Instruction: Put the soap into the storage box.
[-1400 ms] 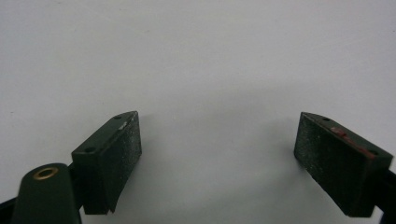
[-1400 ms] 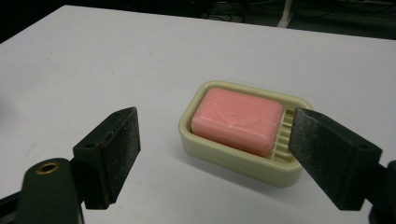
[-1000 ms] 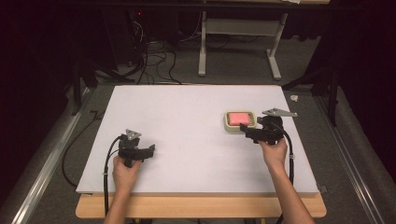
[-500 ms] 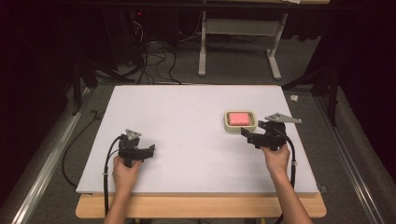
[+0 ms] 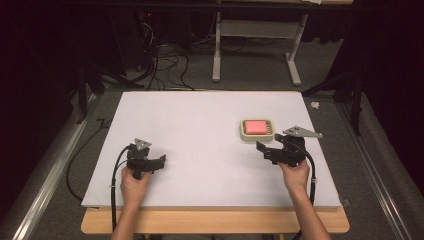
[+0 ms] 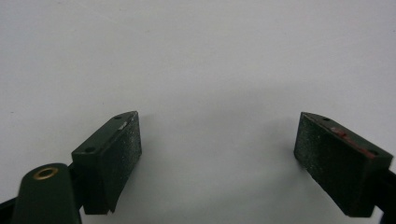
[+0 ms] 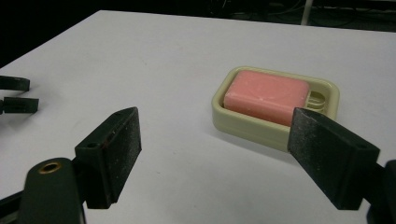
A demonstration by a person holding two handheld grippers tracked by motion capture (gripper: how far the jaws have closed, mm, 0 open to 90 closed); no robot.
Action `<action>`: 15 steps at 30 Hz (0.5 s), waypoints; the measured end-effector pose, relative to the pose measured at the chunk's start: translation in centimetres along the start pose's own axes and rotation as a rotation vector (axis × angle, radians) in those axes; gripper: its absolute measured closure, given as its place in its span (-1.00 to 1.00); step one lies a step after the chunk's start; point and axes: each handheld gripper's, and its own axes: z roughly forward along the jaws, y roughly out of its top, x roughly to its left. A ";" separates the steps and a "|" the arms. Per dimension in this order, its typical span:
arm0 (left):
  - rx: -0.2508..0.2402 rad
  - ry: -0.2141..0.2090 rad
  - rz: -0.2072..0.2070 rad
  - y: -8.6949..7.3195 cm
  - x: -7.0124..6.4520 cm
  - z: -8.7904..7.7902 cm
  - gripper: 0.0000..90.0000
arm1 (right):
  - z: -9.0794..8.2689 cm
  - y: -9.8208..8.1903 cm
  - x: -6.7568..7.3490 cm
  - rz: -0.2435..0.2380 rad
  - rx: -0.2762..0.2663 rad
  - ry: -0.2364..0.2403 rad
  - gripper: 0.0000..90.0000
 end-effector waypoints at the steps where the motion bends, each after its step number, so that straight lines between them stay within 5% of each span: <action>1: 0.000 0.000 0.000 0.0 0.0 0.0 -0.66 | 0.0 0.0 0.1 0.002 0.000 0.001 -0.60; 15: 0.000 0.000 0.000 0.0 0.0 0.0 -0.66 | -0.3 -0.9 1.0 -0.006 0.000 0.023 -0.59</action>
